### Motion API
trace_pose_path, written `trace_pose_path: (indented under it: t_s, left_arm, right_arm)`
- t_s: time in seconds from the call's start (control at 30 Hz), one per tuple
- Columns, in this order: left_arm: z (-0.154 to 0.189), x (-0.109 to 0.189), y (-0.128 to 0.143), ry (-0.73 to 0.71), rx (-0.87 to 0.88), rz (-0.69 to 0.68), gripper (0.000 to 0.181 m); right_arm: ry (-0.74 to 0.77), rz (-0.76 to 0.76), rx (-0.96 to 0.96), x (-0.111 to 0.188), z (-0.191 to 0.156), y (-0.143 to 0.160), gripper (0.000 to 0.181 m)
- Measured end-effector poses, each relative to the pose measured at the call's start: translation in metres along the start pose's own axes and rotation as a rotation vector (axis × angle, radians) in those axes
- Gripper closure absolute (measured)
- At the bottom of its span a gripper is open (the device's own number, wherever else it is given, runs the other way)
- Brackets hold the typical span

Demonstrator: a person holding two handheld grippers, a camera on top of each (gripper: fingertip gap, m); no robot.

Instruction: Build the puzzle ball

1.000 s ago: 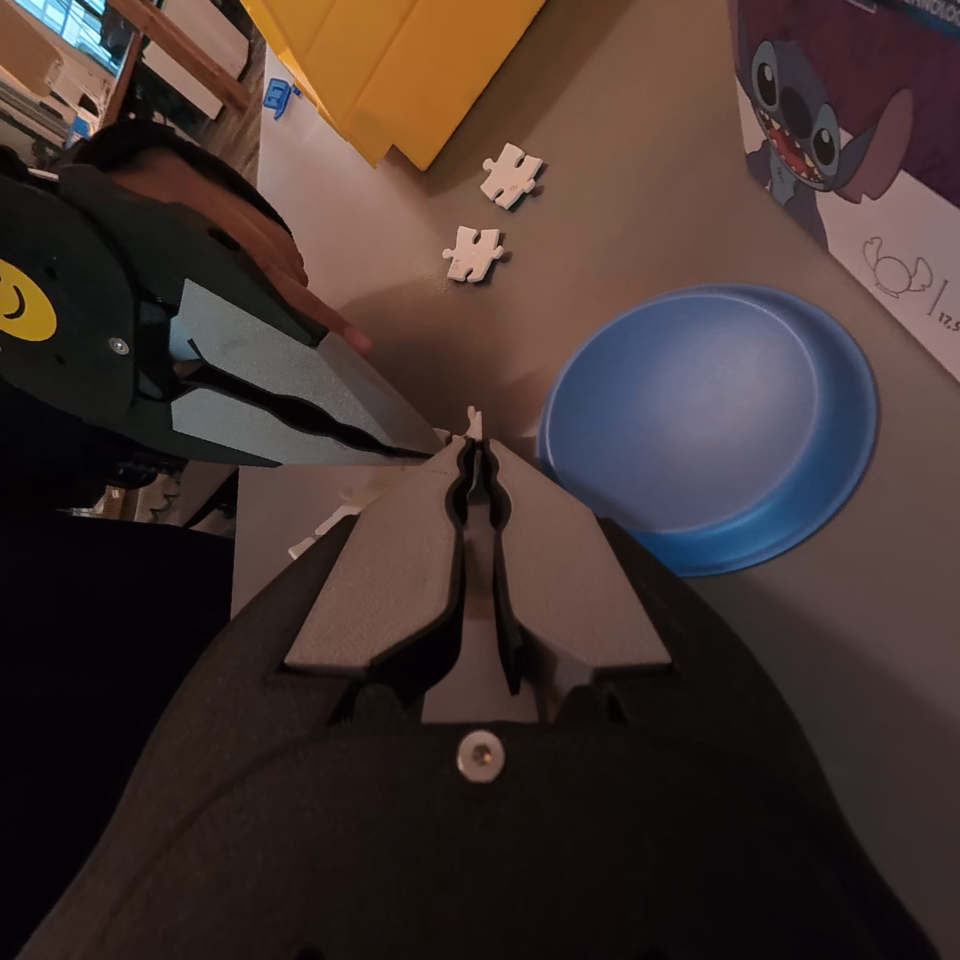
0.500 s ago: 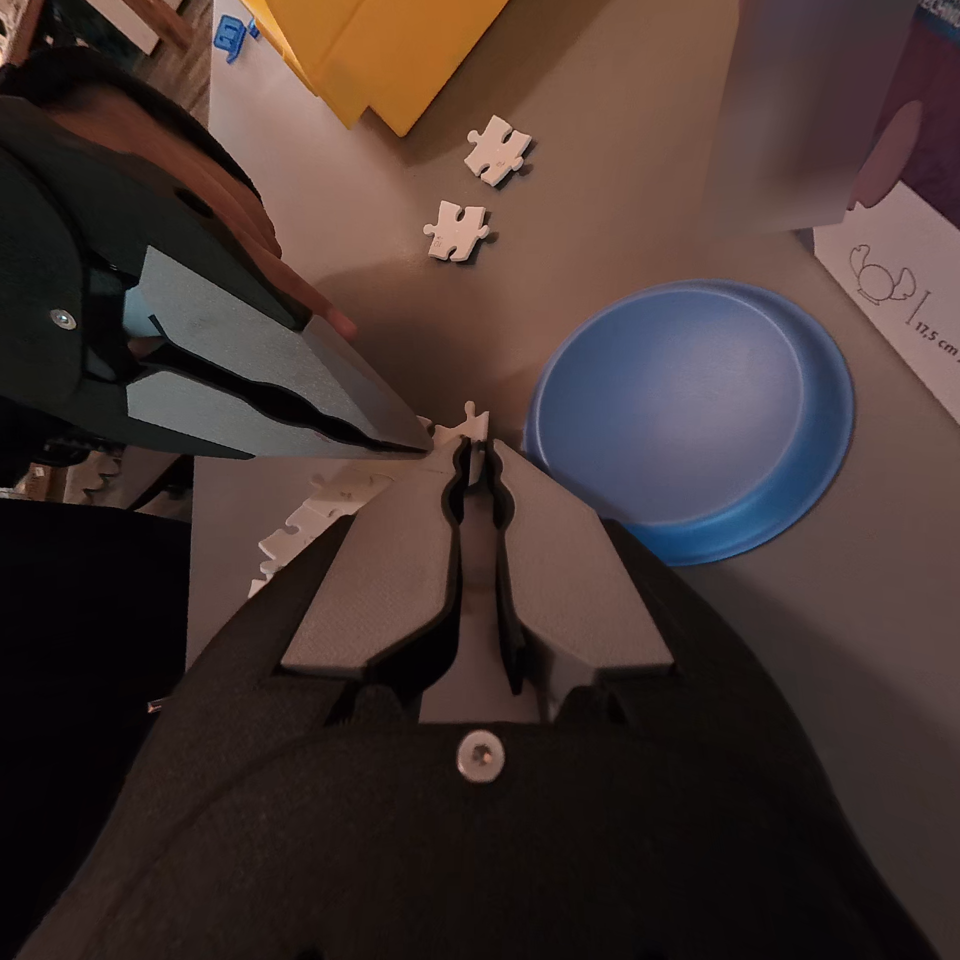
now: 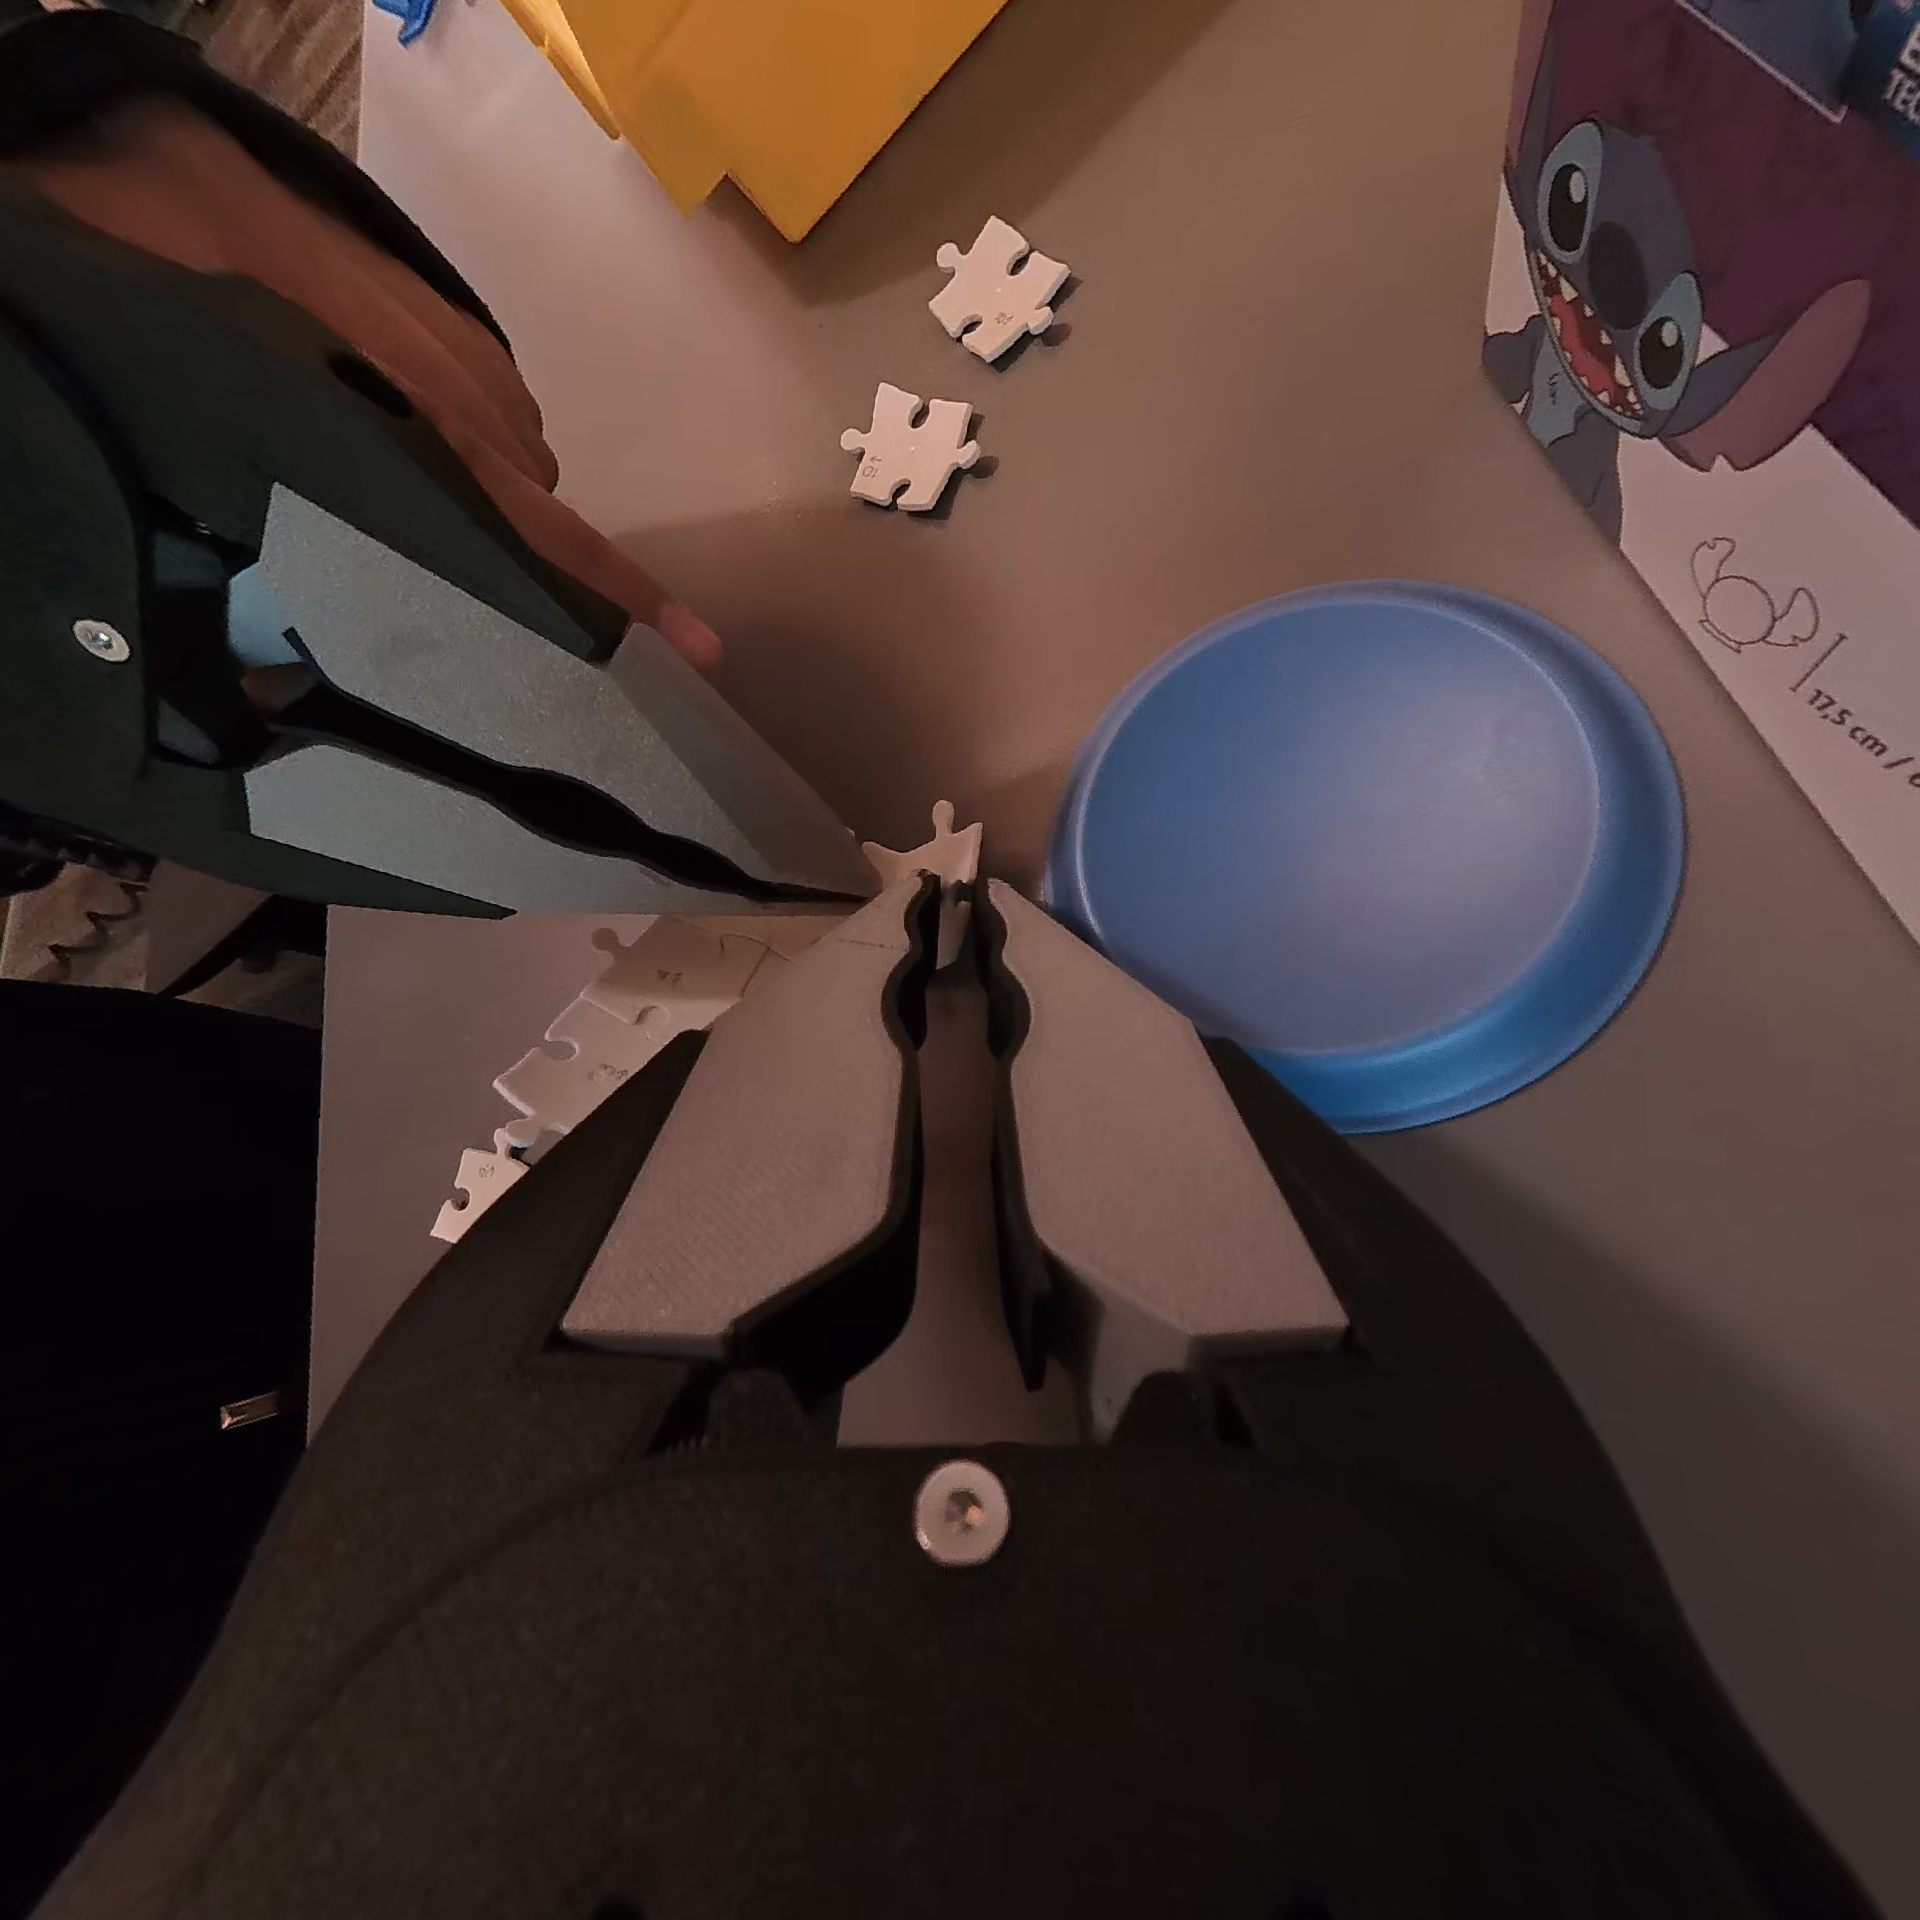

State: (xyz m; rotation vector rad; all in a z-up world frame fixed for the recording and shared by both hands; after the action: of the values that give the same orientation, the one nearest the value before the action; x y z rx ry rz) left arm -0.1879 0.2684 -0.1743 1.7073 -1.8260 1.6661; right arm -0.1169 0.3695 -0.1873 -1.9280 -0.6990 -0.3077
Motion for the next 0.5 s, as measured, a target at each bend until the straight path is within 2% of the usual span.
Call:
trace_pose_path:
  t_s: [0.23,0.37,0.5]
  left_arm:
    - [0.004,-0.002,-0.001,-0.052,-0.128,-0.004,0.181]
    - [0.001,-0.002,-0.001,-0.026,-0.1,-0.004,0.181]
    - [-0.008,-0.002,0.001,0.07,-0.009,0.02,0.181]
  right_arm:
    - [-0.001,-0.002,-0.003,0.0,0.001,0.001,0.178]
    - [-0.004,-0.003,-0.004,0.0,0.001,0.001,0.178]
    - [-0.009,-0.004,-0.011,0.0,0.002,0.001,0.178]
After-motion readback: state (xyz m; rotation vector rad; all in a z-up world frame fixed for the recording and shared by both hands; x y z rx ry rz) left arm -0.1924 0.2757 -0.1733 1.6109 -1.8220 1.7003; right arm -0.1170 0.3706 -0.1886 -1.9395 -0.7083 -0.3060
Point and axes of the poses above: each gripper's, where its closed fingertips meet, x back along the fingers, y out of its underside, z = x × y across the jaws, the point moved 9 cm from there along x, back along the fingers, and after that the axes turned 10 degrees about z, right-handed, at the moved point
